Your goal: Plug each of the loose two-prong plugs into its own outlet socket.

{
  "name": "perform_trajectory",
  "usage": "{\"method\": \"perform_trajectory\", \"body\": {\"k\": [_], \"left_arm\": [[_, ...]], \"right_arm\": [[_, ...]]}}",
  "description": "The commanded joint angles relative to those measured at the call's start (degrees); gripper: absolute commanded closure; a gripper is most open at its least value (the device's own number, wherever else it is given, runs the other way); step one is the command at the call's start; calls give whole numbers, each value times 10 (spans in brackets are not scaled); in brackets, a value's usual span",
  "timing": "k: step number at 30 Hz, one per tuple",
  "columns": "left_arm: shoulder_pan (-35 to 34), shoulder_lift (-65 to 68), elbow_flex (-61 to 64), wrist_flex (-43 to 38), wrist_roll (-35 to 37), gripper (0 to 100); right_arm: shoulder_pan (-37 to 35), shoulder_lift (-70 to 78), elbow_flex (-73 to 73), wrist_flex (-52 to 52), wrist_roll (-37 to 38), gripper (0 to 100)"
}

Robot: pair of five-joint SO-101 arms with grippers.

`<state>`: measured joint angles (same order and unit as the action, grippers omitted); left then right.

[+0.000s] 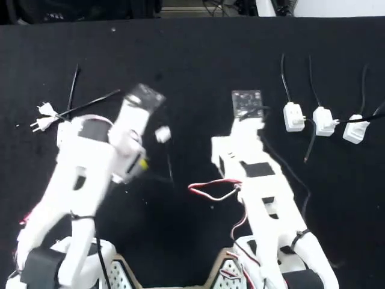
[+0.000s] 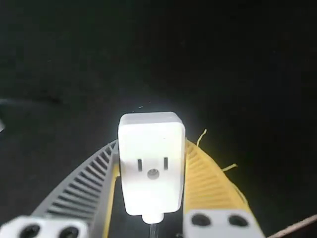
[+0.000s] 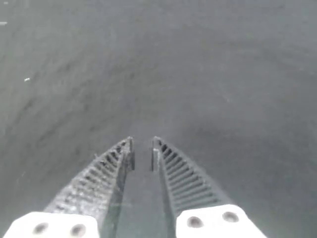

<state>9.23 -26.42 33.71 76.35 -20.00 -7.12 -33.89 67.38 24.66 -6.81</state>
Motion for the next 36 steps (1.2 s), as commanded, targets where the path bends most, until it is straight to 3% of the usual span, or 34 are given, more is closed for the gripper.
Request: {"method": "perform_trajectory", "body": {"k": [1,8,13,21,27,36], "left_arm": [[65,-29,100,-122,62,959],[94,-34,230,-264,105,805],[68,-35,238,-254,104,780],[42,-30,122,-93,57,776],[-40,-29,174,-178,47,776],[-51,-35,218,-231,50,776]], "right_arm": [[33,-24,-2,-30,-18,962],[30,-24,-2,-29,-18,962],[29,-24,-2,-30,-16,962],[28,-24,-2,-28,-16,962],[28,-24,-2,-28,-15,962],[7,-24,7,-31,-15,962]]}}
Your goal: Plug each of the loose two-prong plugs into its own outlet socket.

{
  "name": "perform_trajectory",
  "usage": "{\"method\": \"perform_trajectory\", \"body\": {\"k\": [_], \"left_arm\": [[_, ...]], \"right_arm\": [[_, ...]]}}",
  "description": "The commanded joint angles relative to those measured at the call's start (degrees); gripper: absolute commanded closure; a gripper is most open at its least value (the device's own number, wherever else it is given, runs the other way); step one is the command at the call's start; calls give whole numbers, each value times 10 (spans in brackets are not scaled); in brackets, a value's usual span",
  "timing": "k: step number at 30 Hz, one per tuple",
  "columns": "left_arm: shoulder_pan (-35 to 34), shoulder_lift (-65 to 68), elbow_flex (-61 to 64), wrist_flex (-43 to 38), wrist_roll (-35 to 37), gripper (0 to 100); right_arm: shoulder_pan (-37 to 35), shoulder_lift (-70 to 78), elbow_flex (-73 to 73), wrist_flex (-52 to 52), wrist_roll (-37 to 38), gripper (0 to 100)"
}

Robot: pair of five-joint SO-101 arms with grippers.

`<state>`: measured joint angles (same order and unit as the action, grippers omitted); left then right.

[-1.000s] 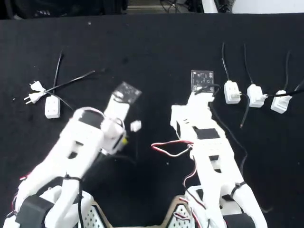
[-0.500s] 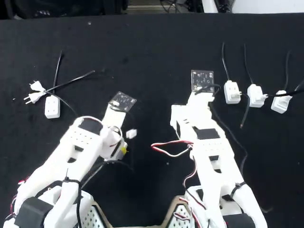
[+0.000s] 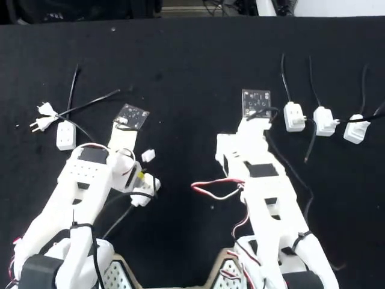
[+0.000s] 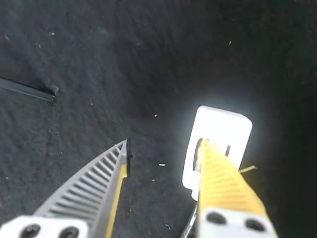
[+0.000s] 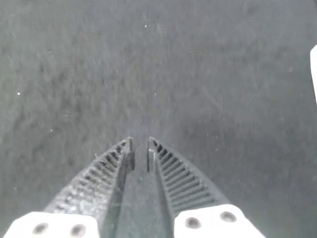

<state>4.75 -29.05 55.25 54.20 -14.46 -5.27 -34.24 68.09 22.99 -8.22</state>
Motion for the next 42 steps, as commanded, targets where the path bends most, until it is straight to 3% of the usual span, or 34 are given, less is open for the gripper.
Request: {"method": "perform_trajectory", "body": {"k": [1,13,19,25,31,42], "left_arm": [[-6,-9,1,-9,-5,776],[1,-4,-84,69,49,776],[33,-4,-46,29,104,776],[58,-9,24,-63,145,776],[26,-4,36,-71,138,776],[-94,-4,20,-76,15,776]], "right_arm": [[-16,-21,0,-14,-1,962],[-17,-21,0,-14,-1,962],[-17,-21,0,-14,0,962],[-17,-21,0,-14,0,962],[-17,-21,0,-14,0,962],[-18,-21,0,-14,0,962]]}}
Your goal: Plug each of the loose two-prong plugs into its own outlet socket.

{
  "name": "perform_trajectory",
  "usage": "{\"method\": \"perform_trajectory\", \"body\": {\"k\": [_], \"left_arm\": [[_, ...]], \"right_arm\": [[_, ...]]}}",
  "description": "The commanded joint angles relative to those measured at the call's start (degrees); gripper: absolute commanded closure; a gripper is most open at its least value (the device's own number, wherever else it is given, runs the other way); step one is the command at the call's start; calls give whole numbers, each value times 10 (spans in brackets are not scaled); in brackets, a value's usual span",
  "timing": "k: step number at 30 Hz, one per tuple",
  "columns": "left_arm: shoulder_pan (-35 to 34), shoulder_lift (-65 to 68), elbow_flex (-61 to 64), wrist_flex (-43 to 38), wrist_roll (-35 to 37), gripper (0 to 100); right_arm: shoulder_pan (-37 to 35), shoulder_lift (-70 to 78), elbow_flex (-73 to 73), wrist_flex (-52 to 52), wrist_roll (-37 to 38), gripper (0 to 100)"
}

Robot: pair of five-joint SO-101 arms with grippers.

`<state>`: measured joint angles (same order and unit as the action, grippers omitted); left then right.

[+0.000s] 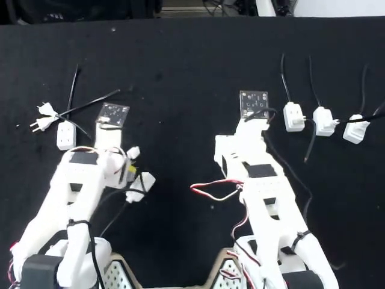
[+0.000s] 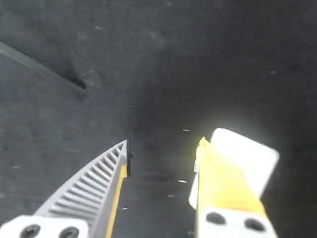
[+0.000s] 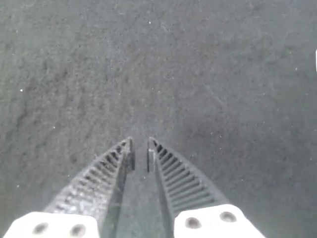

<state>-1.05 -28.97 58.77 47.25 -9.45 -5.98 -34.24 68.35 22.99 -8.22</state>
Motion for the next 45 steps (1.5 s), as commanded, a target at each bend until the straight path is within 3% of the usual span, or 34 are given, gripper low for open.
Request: {"method": "perform_trajectory", "body": {"k": [1,5,12,18,22,25,31,40,45], "left_arm": [[-44,-4,-21,-5,-40,776],[-73,-10,-55,14,-42,776],[-63,-11,-211,224,-42,776],[51,-11,-229,324,-47,776],[127,-11,-184,316,-42,776],[128,-11,-144,265,-44,776],[41,-10,-81,156,-53,776],[-62,-10,-176,209,-107,776],[-90,2,-161,177,-111,776]], "right_arm": [[-11,-21,-3,-14,0,962],[-11,-21,-3,-14,0,962],[-11,-21,-3,-14,0,962],[-11,-21,-3,-14,0,962],[-11,-21,-3,-14,0,962],[-11,-21,-3,-14,0,962],[-11,-21,-3,-14,0,962],[-11,-21,-3,-14,0,962],[-11,-21,-3,-14,0,962]]}}
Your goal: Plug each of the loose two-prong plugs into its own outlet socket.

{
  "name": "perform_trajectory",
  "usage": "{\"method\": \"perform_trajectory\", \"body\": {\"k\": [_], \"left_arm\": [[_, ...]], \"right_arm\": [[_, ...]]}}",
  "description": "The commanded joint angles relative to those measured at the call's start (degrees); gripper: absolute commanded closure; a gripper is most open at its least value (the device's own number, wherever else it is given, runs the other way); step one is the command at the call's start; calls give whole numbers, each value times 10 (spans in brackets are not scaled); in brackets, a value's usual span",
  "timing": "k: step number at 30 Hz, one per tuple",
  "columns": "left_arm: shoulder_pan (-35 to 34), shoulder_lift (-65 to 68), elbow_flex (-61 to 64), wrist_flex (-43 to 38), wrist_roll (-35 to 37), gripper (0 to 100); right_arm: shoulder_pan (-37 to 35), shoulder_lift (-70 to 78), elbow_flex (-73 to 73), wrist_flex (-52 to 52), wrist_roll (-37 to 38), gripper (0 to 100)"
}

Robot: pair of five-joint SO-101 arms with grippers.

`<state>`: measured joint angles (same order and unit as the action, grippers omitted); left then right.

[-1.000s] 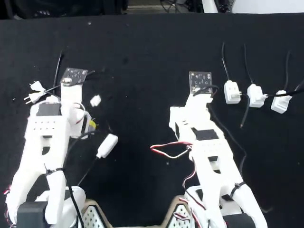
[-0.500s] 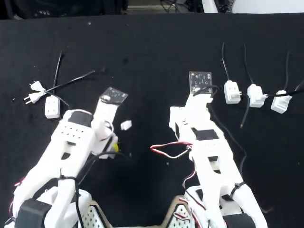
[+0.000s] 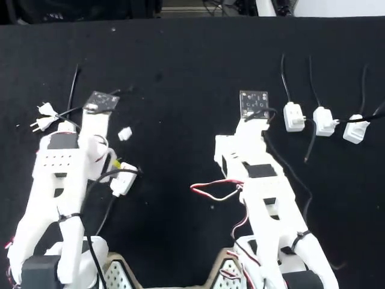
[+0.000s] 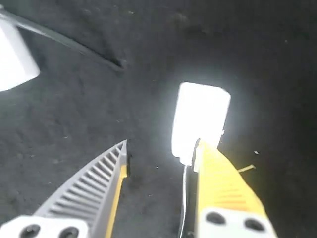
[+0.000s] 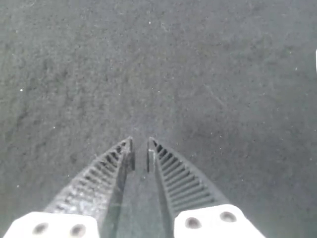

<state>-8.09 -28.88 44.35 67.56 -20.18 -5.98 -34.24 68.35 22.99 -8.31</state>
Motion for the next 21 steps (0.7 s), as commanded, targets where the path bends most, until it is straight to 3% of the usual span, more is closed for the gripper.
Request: {"method": "perform_trajectory", "body": {"k": [1,8,12,21], "left_arm": [[-21,5,-4,-51,-3,777],[-17,47,70,-222,89,776],[8,63,60,-218,104,776],[162,49,60,-185,105,776]], "right_arm": [[-11,-21,-3,-14,1,962],[-11,-21,-3,-13,1,962],[-11,-21,-3,-13,1,962],[-11,-21,-3,-14,1,962]]}}
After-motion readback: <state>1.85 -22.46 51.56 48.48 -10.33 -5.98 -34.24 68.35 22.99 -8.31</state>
